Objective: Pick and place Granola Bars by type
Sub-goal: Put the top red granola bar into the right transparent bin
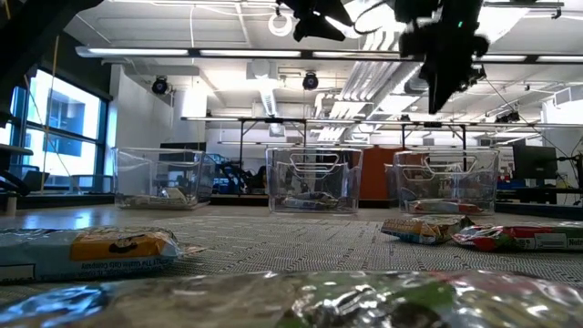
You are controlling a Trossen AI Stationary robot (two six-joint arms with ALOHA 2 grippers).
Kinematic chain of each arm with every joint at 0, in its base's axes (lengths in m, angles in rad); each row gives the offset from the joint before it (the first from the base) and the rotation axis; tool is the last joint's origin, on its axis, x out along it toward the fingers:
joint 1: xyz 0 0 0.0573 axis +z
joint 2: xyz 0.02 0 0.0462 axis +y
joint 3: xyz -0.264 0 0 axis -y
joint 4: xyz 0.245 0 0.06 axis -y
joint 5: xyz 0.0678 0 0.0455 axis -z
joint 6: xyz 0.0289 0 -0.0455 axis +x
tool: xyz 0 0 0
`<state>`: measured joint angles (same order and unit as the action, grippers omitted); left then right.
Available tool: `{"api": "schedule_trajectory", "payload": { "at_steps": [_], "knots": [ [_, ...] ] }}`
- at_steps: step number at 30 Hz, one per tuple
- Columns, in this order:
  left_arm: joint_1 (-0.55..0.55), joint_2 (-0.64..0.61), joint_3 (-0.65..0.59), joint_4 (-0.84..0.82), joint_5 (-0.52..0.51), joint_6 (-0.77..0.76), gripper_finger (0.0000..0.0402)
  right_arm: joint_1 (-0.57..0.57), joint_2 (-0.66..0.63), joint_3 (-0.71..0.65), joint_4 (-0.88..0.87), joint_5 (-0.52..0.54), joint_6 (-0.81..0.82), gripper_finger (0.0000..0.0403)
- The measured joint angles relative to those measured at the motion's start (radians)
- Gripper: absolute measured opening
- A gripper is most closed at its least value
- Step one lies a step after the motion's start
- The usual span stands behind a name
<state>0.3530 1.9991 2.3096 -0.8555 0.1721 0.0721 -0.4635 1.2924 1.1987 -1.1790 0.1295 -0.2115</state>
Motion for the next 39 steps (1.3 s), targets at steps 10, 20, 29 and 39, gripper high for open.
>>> {"api": "schedule_trajectory", "payload": {
  "at_steps": [10,20,29,39],
  "knots": [
    [0.000,0.000,0.000,-0.063,-0.001,0.001,0.0216,0.382,-0.054,-0.114,0.057,-0.247,0.193,0.0177],
    [0.000,0.000,0.000,-0.106,-0.001,0.001,0.0216,0.719,-0.053,-0.393,0.480,-0.249,0.430,0.0197],
    [0.000,0.000,0.000,-0.105,-0.001,-0.003,0.0216,0.941,0.015,-0.554,0.897,-0.210,0.515,0.0197],
    [0.000,0.000,0.000,-0.105,-0.006,-0.003,0.0216,1.070,0.172,-0.560,1.054,0.053,0.556,0.0197]
  ]
}}
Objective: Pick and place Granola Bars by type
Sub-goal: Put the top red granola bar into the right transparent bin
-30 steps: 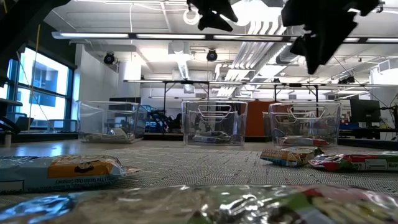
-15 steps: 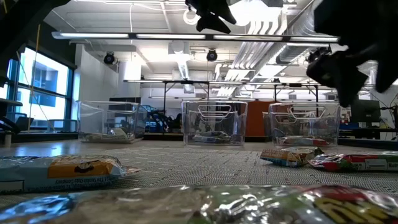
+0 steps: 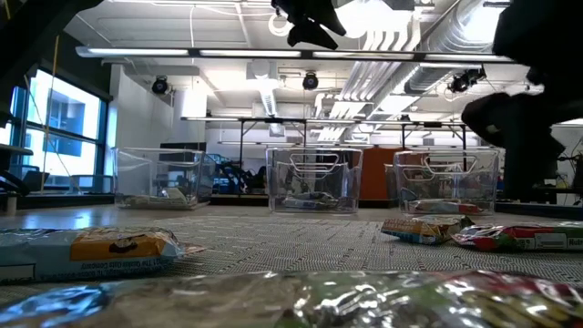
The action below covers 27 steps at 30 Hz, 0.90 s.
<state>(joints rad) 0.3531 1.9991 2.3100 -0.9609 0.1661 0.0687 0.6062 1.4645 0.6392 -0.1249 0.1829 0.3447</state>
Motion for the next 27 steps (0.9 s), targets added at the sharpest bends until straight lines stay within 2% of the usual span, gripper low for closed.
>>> {"api": "schedule_trajectory", "payload": {
  "at_steps": [3,7,19,23,27],
  "knots": [
    [0.000,0.000,0.000,-0.001,0.000,-0.002,0.0216,0.003,0.034,0.000,0.019,0.025,0.049,0.0197],
    [0.000,0.000,0.000,-0.008,0.000,-0.007,0.0216,0.010,0.078,0.000,0.061,-0.013,0.097,0.0197],
    [0.000,0.000,0.000,-0.010,0.001,-0.007,0.0216,0.020,0.184,0.005,0.053,0.024,0.090,0.0195],
    [0.000,0.000,0.000,-0.010,0.001,-0.007,0.0216,0.018,0.164,0.004,0.055,0.019,0.100,0.0170],
    [0.000,0.000,0.000,-0.010,0.001,-0.007,0.0216,0.017,0.114,-0.001,0.039,0.000,0.101,0.0122]
  ]
}}
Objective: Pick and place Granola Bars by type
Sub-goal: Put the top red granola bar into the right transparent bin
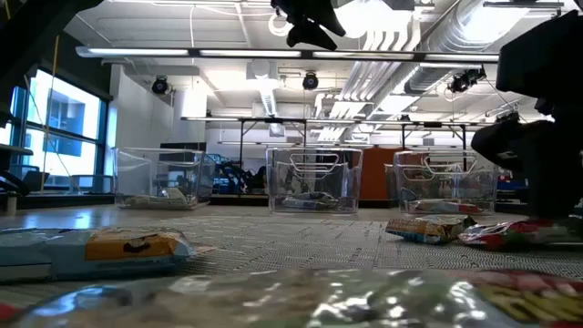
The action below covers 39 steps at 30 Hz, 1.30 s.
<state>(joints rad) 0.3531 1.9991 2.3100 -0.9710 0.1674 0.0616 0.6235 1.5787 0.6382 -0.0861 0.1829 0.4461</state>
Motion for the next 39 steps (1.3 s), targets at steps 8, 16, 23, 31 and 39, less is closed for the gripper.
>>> {"api": "schedule_trajectory", "payload": {
  "at_steps": [8,16,23,31,39],
  "knots": [
    [0.000,0.000,0.000,0.000,0.000,0.000,0.0216,-0.006,-0.154,-0.001,-0.057,-0.004,-0.009,0.0083],
    [0.000,0.000,0.000,0.001,0.000,0.000,0.0216,-0.089,-0.470,0.000,-0.254,0.259,-0.143,0.0080],
    [0.000,0.000,0.000,0.003,-0.001,0.000,0.0216,-0.337,-0.758,0.000,-0.385,0.581,-0.358,0.0080],
    [0.000,0.000,0.000,0.003,-0.001,0.000,0.0216,-0.744,-0.907,0.002,-0.401,0.506,-0.535,0.0079],
    [0.000,0.000,0.000,0.003,-0.002,0.000,0.0216,-1.129,-0.718,0.002,-0.403,0.134,-0.586,0.0081]
  ]
}}
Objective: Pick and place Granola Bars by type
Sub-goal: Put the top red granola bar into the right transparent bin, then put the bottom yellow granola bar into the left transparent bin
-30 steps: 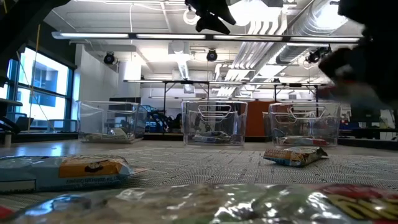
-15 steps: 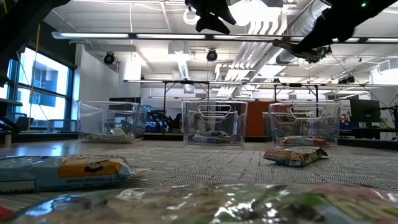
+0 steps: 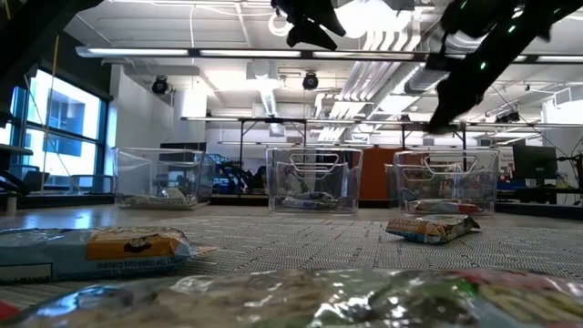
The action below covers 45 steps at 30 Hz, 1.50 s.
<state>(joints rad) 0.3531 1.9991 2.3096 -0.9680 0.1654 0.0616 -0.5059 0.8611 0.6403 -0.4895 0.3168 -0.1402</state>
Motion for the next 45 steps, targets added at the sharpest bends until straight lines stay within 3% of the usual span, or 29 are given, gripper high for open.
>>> {"api": "schedule_trajectory", "payload": {
  "at_steps": [4,11,16,20,24,28,31,38,45],
  "knots": [
    [0.000,0.000,0.000,0.000,0.001,-0.007,0.0216,-0.135,0.148,0.000,-0.004,-0.144,-0.027,0.0093],
    [0.000,0.000,0.000,0.000,0.005,-0.013,0.0216,-0.255,0.335,0.001,-0.005,-0.185,-0.129,0.0133],
    [0.000,0.000,0.000,0.000,0.005,0.007,0.0216,-0.286,0.368,0.017,-0.018,-0.222,-0.157,0.0157],
    [0.000,0.000,0.000,0.000,0.005,0.010,0.0216,-0.273,0.347,0.137,-0.135,-0.202,-0.149,0.0169],
    [0.000,0.000,0.000,0.000,0.004,0.010,0.0216,-0.214,0.323,0.333,-0.301,-0.235,-0.090,0.0166],
    [0.000,0.000,0.000,-0.011,0.008,0.001,0.0216,-0.113,0.293,0.492,-0.387,-0.375,-0.061,0.0155],
    [0.000,-0.014,-0.002,-0.049,0.007,-0.013,0.0216,0.002,0.269,0.528,-0.387,-0.462,-0.038,0.0147],
    [-0.006,-0.067,-0.001,-0.181,0.013,-0.048,0.0216,0.318,0.237,0.425,-0.250,-0.424,0.019,0.0150],
    [-0.073,-0.101,0.000,-0.349,-0.016,-0.097,0.0216,0.541,0.240,0.176,0.135,-0.441,-0.049,0.0160]
  ]
}}
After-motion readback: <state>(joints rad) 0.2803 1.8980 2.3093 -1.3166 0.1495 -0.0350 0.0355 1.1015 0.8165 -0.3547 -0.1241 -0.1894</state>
